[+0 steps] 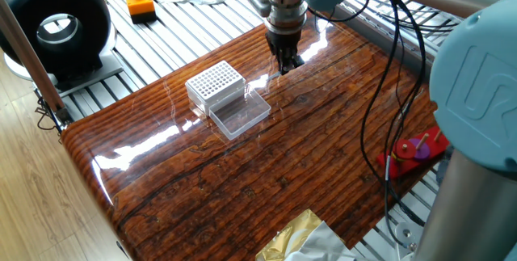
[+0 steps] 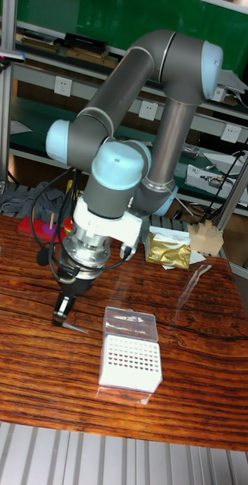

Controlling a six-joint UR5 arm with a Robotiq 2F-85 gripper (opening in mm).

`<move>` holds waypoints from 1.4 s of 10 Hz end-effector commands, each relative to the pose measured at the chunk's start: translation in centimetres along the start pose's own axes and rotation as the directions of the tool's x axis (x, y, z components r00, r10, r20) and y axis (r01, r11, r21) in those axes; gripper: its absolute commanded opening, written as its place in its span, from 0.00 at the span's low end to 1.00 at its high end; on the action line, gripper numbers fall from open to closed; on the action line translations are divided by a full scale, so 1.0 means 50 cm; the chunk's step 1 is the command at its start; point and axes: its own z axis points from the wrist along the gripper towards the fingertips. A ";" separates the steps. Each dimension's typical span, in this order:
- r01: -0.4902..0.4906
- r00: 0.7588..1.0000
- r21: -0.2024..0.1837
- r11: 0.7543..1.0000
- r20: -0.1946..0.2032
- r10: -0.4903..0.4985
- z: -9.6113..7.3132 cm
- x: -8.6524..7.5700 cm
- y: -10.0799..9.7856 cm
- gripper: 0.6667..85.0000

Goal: Insert a medium pipette tip into the holder for medium pipette tips

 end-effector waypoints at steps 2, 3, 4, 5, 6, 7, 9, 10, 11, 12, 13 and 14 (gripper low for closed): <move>-0.057 0.996 0.013 0.998 -0.071 0.058 -0.017 0.035 -0.001 0.00; -0.060 0.996 0.012 0.998 -0.066 0.061 -0.018 0.031 -0.001 0.00; -0.065 0.996 0.012 0.998 -0.065 0.065 -0.021 0.024 -0.003 0.00; -0.077 0.994 0.013 0.997 -0.072 0.077 -0.027 0.018 -0.004 0.00; -0.097 0.989 0.017 0.995 -0.108 0.099 -0.035 0.020 -0.004 0.00; -0.115 0.982 0.019 0.993 -0.147 0.117 -0.044 0.022 -0.003 0.00; -0.134 0.962 0.037 0.990 -0.235 0.139 -0.058 0.042 -0.007 0.00; -0.119 0.944 0.056 0.991 -0.301 0.131 -0.064 0.072 -0.018 0.00; -0.104 0.924 0.071 0.992 -0.362 0.123 -0.072 0.102 -0.028 0.00; -0.091 0.904 0.075 0.993 -0.412 0.113 -0.081 0.127 -0.032 0.00; -0.077 0.895 0.073 0.994 -0.435 0.101 -0.084 0.137 -0.036 0.00; -0.062 0.884 0.077 0.995 -0.459 0.091 -0.086 0.146 -0.044 0.00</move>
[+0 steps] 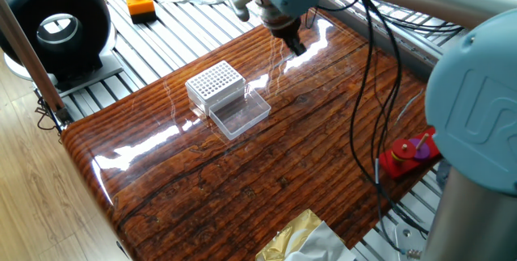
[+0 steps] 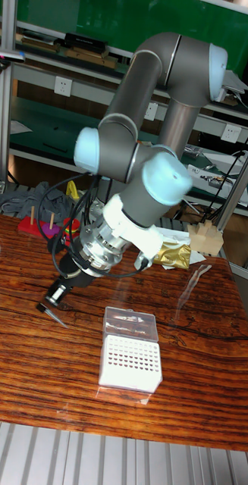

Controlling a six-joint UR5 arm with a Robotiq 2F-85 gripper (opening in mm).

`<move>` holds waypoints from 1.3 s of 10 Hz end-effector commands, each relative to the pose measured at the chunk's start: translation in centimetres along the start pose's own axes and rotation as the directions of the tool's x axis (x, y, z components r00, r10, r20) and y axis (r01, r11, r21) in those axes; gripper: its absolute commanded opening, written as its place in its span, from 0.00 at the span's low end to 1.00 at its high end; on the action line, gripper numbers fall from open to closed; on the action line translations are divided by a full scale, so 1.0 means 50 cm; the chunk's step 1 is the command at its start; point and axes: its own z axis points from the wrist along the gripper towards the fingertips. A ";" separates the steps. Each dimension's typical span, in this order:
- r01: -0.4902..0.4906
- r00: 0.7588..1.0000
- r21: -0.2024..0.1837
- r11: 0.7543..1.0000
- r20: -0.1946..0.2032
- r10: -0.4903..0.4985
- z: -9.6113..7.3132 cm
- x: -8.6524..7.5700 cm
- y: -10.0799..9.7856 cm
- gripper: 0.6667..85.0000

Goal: Insert a medium pipette tip into the holder for medium pipette tips

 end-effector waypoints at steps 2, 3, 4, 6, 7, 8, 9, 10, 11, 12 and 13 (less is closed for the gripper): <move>0.010 0.994 0.017 1.000 -0.105 -0.008 -0.002 0.033 -0.018 0.00; 0.002 0.995 0.011 1.000 -0.099 -0.001 -0.005 0.023 -0.013 0.00; -0.008 0.995 0.003 1.000 -0.095 0.008 -0.011 0.017 -0.007 0.00; -0.013 0.995 0.002 1.000 -0.095 0.013 -0.014 0.016 -0.004 0.00; -0.014 0.995 0.002 1.000 -0.095 0.014 -0.015 0.016 -0.004 0.00; -0.019 0.995 0.001 1.000 -0.096 0.019 -0.017 0.013 -0.002 0.00; -0.022 0.995 0.001 1.000 -0.094 0.022 -0.018 0.010 -0.001 0.00; -0.020 0.996 0.003 1.000 -0.092 0.020 -0.018 0.009 -0.002 0.00; -0.017 0.996 0.006 1.000 -0.090 0.017 -0.017 0.011 -0.003 0.00; -0.009 0.995 0.012 1.000 -0.099 0.010 -0.015 0.019 -0.008 0.00; 0.013 0.994 0.036 0.999 -0.105 -0.009 -0.016 0.021 -0.022 0.00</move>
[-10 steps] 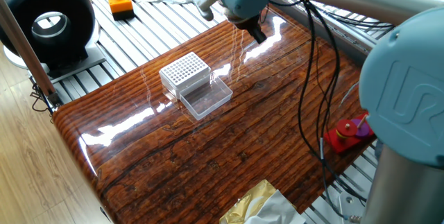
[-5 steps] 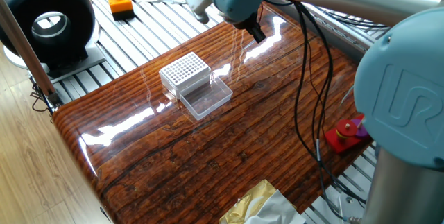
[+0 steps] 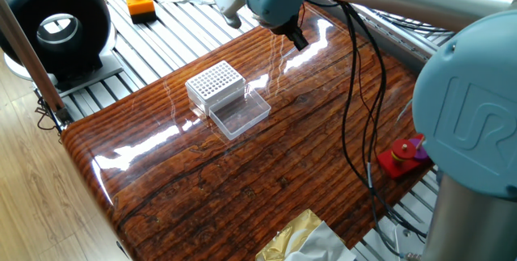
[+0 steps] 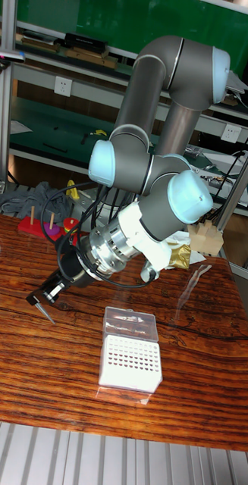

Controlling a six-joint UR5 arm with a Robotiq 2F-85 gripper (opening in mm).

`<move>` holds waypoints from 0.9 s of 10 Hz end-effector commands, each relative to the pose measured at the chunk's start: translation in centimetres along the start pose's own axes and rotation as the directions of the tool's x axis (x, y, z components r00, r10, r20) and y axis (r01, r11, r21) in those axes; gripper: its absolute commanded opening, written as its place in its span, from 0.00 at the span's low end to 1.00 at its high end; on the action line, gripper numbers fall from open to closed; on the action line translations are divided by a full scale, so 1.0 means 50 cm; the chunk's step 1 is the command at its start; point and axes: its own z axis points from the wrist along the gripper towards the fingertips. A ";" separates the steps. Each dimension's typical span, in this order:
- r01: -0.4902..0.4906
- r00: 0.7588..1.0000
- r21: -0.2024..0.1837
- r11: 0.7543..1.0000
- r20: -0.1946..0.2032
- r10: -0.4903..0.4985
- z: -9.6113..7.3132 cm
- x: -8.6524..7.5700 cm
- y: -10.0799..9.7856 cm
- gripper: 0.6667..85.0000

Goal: Insert a medium pipette tip into the holder for medium pipette tips

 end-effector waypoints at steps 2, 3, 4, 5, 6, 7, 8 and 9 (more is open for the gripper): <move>0.039 0.999 0.027 0.999 -0.010 -0.038 0.001 0.009 -0.015 0.00; 0.040 0.999 0.037 0.999 -0.027 -0.039 0.001 0.017 -0.021 0.00; 0.046 0.998 0.054 0.998 -0.045 -0.043 0.000 0.026 -0.030 0.00; 0.042 0.998 0.055 0.998 -0.038 -0.040 0.000 0.022 -0.031 0.00; 0.039 0.999 0.062 0.997 -0.025 -0.038 0.000 0.016 -0.034 0.00; 0.039 0.999 0.071 0.997 -0.012 -0.039 0.000 0.008 -0.038 0.00; 0.038 0.999 0.083 0.996 -0.007 -0.037 0.000 0.006 -0.044 0.00; 0.032 0.999 0.093 0.995 -0.004 -0.032 -0.001 0.004 -0.049 0.00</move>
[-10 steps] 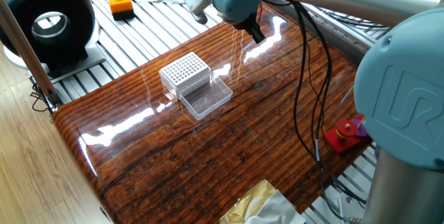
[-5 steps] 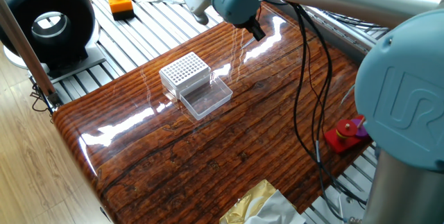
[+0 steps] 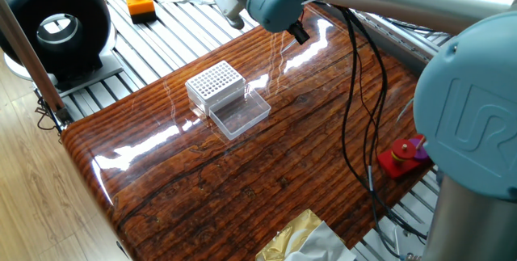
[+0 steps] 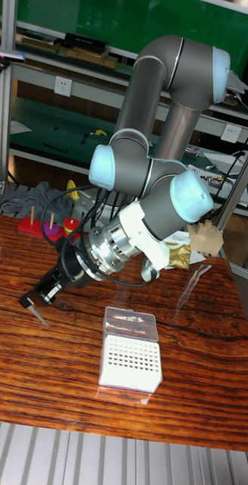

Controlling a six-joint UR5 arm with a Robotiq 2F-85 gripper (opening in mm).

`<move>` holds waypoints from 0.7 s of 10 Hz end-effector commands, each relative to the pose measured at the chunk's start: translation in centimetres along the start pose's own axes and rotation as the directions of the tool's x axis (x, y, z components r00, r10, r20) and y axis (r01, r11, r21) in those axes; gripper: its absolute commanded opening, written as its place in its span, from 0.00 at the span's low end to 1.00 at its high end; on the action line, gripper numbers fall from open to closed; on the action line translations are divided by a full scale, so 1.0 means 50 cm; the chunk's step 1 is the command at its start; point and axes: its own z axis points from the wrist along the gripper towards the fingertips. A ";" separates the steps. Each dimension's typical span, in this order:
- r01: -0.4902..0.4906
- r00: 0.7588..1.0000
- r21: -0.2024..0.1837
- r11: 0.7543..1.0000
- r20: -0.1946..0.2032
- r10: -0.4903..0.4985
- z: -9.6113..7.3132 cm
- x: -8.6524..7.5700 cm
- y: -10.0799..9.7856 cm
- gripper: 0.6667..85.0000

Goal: Insert a medium pipette tip into the holder for medium pipette tips

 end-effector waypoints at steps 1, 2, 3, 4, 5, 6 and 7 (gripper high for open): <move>-0.017 1.000 0.015 1.000 0.022 0.017 0.001 -0.008 -0.009 0.00; -0.018 1.000 0.017 1.000 0.013 0.018 0.001 -0.004 -0.010 0.00; -0.016 1.000 0.019 1.000 0.008 0.016 0.001 -0.001 -0.010 0.00; -0.013 1.000 0.019 1.000 0.007 0.013 0.000 -0.002 -0.012 0.00; -0.013 1.000 0.019 1.000 0.001 0.013 -0.006 -0.004 -0.016 0.00; -0.013 1.000 0.012 1.000 -0.004 0.013 -0.016 -0.010 -0.019 0.00; -0.013 1.000 0.006 1.000 -0.009 0.013 -0.026 -0.018 -0.023 0.00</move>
